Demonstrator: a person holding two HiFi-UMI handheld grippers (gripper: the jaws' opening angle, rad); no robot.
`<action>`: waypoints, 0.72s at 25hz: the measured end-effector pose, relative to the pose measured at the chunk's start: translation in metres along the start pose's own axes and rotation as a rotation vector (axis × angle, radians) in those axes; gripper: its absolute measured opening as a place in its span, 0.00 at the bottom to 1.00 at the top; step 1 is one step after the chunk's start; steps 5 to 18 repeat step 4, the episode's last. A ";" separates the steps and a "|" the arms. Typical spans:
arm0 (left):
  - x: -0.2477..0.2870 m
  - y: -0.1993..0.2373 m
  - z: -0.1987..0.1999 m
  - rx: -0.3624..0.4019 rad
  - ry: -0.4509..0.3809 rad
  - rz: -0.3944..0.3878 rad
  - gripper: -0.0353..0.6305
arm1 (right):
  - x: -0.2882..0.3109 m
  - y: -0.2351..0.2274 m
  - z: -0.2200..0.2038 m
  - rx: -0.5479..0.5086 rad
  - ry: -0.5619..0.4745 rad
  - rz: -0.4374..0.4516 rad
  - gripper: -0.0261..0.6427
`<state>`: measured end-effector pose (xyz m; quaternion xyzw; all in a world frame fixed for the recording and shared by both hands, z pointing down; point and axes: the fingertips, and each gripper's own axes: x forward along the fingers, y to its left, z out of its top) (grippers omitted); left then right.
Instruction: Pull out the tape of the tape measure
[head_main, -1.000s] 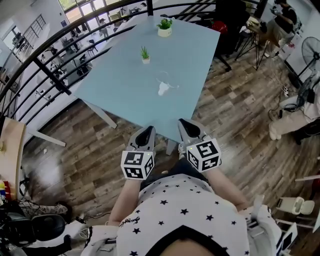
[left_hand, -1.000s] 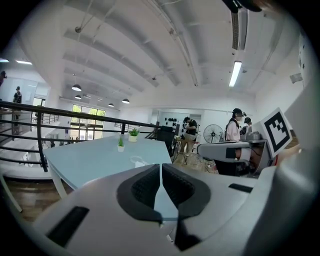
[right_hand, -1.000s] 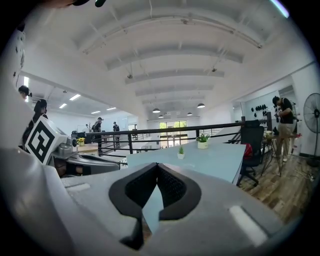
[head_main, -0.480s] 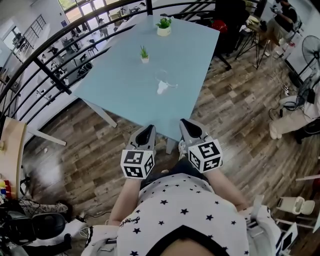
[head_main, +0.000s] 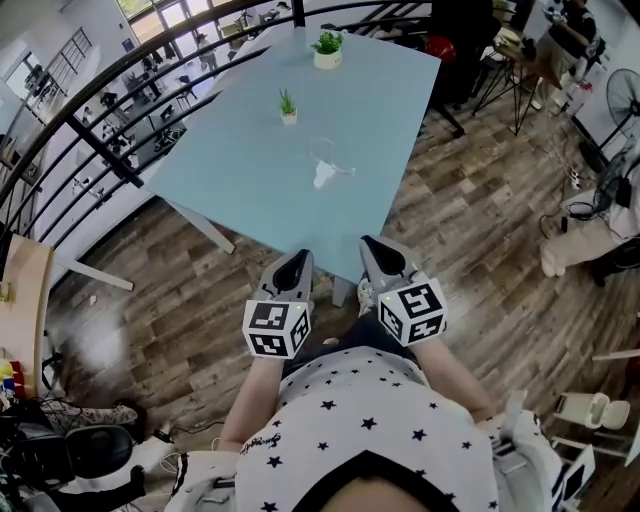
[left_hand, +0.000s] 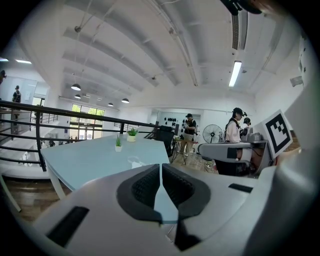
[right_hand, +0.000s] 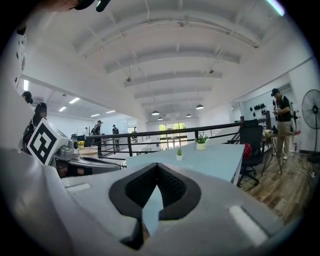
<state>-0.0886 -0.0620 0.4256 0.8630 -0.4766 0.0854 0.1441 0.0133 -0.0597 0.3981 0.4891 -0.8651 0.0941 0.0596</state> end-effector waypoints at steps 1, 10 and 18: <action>0.001 0.000 0.000 -0.001 0.001 0.000 0.08 | 0.001 -0.001 0.001 0.001 0.000 0.000 0.05; 0.006 0.000 0.003 -0.005 0.002 -0.003 0.08 | 0.003 -0.006 0.003 0.006 0.002 -0.001 0.05; 0.006 0.000 0.003 -0.005 0.002 -0.003 0.08 | 0.003 -0.006 0.003 0.006 0.002 -0.001 0.05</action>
